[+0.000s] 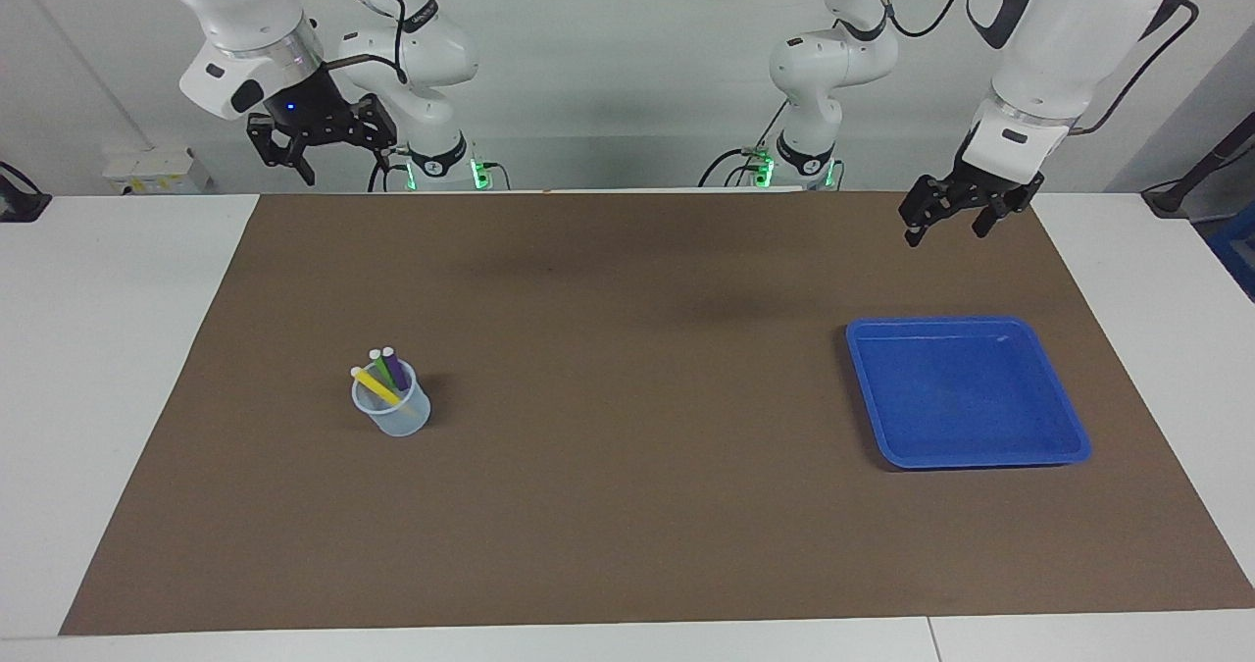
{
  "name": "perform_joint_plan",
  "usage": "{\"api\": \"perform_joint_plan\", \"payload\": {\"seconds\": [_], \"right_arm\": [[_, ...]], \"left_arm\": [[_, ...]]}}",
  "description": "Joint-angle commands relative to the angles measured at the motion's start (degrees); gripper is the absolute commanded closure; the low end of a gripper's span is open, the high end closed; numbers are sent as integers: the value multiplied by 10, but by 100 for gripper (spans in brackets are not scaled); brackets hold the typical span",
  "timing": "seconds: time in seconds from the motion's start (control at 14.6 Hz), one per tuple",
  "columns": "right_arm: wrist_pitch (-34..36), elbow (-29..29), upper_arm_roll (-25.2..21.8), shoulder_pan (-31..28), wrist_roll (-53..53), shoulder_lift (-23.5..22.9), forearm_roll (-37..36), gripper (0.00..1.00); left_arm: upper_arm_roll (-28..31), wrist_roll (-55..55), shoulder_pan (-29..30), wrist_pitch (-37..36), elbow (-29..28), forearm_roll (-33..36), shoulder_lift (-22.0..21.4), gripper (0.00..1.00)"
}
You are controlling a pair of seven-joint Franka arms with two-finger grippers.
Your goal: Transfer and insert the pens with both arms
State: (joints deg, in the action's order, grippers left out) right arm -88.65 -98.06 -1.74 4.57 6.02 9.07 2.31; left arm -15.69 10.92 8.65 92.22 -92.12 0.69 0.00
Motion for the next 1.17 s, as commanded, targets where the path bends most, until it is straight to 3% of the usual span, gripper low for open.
{"api": "perform_joint_plan", "payload": {"seconds": [0.0, 1.1], "right_arm": [[-30, -26, 1, -8, -7, 17, 3, 0], [-24, -25, -1, -17, -7, 16, 7, 0]], "left_arm": [[1, -8, 2, -2, -17, 4, -18, 0], [1, -8, 3, -2, -17, 4, -18, 0]]}}
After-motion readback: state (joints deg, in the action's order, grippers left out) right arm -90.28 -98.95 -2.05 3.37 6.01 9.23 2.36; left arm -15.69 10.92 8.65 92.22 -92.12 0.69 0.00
